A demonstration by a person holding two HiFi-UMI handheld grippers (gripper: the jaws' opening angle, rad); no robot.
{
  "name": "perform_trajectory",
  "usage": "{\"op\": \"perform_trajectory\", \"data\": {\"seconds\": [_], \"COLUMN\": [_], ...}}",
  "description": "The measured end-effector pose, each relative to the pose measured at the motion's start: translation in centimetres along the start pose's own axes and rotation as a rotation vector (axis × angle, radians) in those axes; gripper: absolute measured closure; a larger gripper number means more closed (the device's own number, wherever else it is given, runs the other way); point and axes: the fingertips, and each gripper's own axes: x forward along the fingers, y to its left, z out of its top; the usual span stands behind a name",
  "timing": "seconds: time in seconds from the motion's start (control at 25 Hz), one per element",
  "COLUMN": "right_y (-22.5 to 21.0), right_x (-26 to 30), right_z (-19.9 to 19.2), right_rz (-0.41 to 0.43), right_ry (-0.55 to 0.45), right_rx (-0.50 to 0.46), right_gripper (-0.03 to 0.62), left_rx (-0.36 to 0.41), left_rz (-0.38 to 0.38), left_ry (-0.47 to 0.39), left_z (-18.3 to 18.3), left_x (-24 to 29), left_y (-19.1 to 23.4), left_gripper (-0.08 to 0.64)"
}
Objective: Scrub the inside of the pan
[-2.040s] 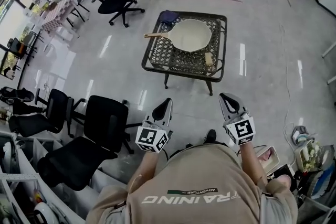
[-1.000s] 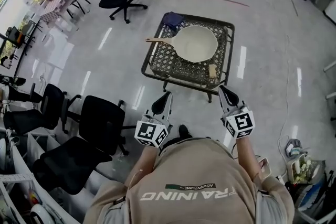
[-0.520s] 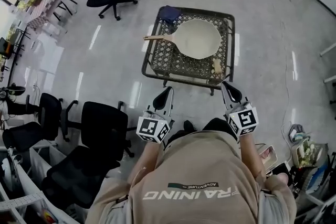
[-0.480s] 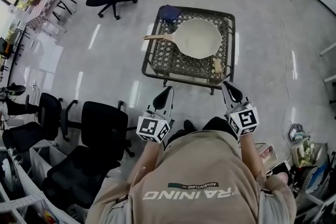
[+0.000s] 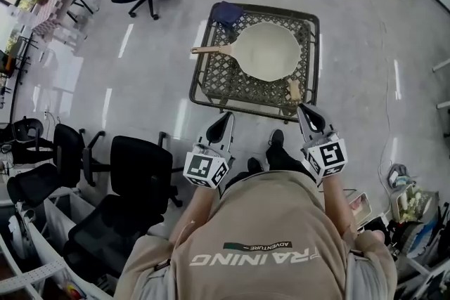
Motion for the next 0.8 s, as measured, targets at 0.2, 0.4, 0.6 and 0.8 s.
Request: {"op": "perform_trajectory", "data": {"seconds": [0.2,0.4,0.6,0.8], "right_y": [-3.3,-7.6,-11.5,-13.8], "right_x": [2.3,4.2,5.8,7.5], "right_z": [0.8,0.9,0.3,-0.6], "right_rz": [0.013,0.028,0.046,0.077], "right_ry": [-0.023,-0.038,-0.027,-0.012], "right_rx": [0.005,0.004,0.019,0.034], "right_gripper": [0.575,0.575,0.575,0.575], "left_rx": [0.022,0.055,0.056,0.057], "left_rz": [0.015,0.038,0.062,0.085], "left_ry": [-0.005,-0.014,-0.016,0.009], "left_z": [2.0,3.4,4.5,4.4], "left_x": [3.3,7.8,12.0,14.2], "left_y": [0.3,0.8,1.5,1.6], "left_gripper": [0.541,0.541,0.541,0.541]}}
